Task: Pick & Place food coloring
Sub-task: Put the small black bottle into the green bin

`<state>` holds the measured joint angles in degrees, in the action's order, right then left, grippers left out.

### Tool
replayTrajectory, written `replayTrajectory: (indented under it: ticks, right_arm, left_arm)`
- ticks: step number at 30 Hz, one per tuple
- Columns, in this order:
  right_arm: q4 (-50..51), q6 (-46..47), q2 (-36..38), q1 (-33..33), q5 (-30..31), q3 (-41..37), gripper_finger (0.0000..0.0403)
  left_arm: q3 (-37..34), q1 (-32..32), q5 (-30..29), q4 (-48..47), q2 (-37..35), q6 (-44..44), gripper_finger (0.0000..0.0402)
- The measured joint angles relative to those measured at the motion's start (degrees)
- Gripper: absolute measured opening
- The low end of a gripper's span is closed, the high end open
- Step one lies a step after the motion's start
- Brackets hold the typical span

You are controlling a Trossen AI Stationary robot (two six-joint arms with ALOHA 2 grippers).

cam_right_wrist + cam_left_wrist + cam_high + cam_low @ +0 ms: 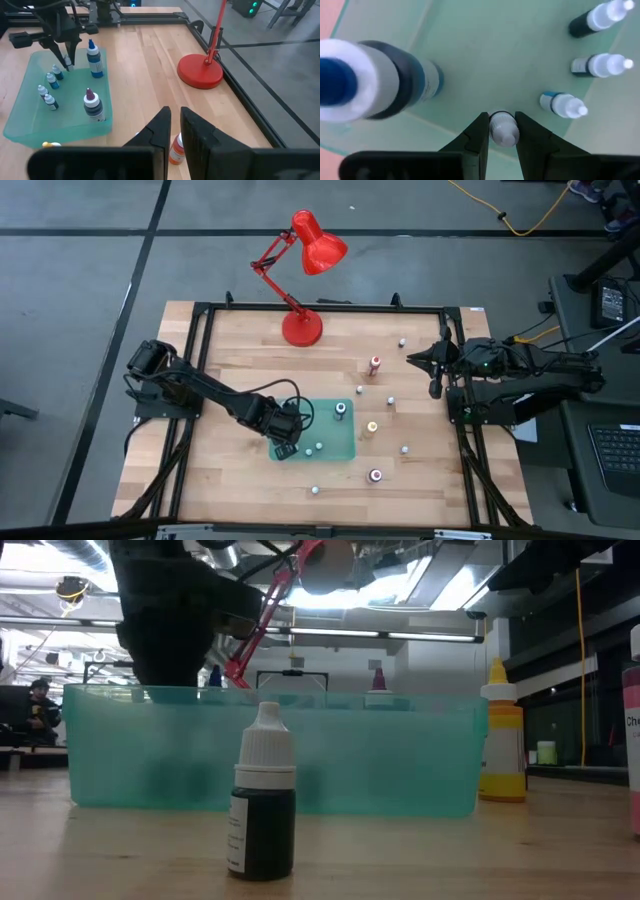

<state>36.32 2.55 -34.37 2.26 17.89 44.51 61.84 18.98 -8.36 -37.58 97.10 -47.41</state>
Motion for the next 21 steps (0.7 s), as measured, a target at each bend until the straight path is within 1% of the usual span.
replayTrajectory:
  ticks: [6,12,21]
  right_arm:
    - [0.00,0.00,-0.02,0.02,0.00,-0.01,0.0046]
    - [0.01,-0.01,-0.01,0.00,0.00,0.00,0.0046]
    - [0.00,0.00,-0.01,0.00,0.00,-0.02,0.0046]
  left_arm:
    - [-2.74,0.00,-0.13,3.09,0.01,0.01,0.0070]
    - [-2.77,-0.08,-0.96,3.17,0.00,0.61,0.0077]
    - [-2.77,-0.07,-0.54,3.21,0.24,1.33,0.0079]
